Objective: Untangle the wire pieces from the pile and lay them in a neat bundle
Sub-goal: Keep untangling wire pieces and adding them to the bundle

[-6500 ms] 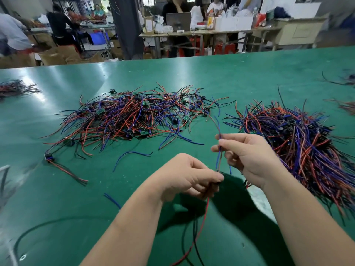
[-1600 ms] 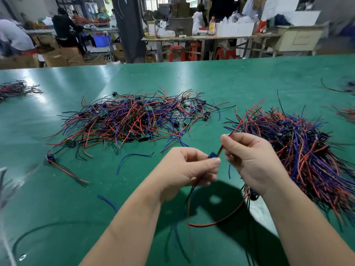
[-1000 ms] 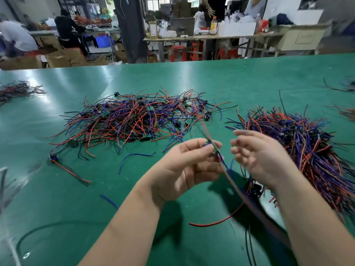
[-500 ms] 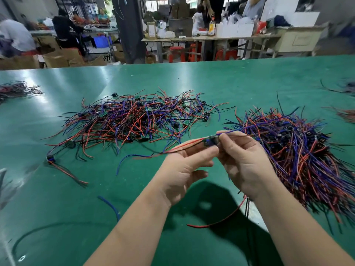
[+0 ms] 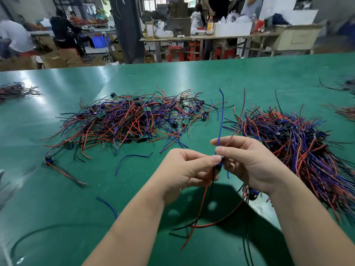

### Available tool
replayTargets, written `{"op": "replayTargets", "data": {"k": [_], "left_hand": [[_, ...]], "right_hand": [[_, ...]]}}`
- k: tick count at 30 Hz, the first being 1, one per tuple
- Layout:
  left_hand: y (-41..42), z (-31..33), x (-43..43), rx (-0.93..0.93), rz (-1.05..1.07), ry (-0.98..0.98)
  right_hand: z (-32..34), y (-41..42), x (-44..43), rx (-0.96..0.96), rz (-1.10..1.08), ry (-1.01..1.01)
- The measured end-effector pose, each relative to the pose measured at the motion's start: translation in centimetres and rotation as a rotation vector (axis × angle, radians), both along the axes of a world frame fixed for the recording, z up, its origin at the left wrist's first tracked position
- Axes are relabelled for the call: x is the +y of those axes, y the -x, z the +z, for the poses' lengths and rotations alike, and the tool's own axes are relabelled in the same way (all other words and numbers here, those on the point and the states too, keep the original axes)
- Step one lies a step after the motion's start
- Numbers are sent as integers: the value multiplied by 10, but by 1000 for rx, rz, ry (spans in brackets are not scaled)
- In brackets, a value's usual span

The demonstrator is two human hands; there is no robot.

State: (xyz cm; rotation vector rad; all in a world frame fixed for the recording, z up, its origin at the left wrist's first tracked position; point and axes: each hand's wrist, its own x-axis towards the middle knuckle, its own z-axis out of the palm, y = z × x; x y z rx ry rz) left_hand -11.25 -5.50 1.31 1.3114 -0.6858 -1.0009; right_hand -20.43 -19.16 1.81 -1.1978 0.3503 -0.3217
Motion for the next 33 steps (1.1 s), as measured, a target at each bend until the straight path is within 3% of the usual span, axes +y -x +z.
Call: {"op": "replayTargets", "data": {"k": [8, 12, 16, 22, 24, 26, 28, 31, 33], "left_hand": [[-1, 1, 3, 24, -153, -81], [-4, 1, 10, -40, -288, -159], [-4, -1, 12, -137, -380, -240], [-14, 0, 19, -271, -473, -343], [-15, -4, 18, -334, -407, -364], [-15, -7, 11, -301, -177, -293], [-14, -10, 2, -155, 64, -188], [-17, -12, -3, -28, 293, -92], [-19, -11, -3, 20, 350, -27]], "right_hand": [[2, 7, -2, 71, 45, 64], [6, 1, -4, 10, -252, -32], [7, 2, -11, -185, -573, -115], [4, 3, -12, -336, -669, -186], [7, 8, -20, -375, -722, -237], [7, 9, -26, -333, -749, -231], [3, 5, -22, -254, -779, -89], [-2, 1, -8, -183, -837, 416], [-4, -1, 1, -170, -691, 659]]}}
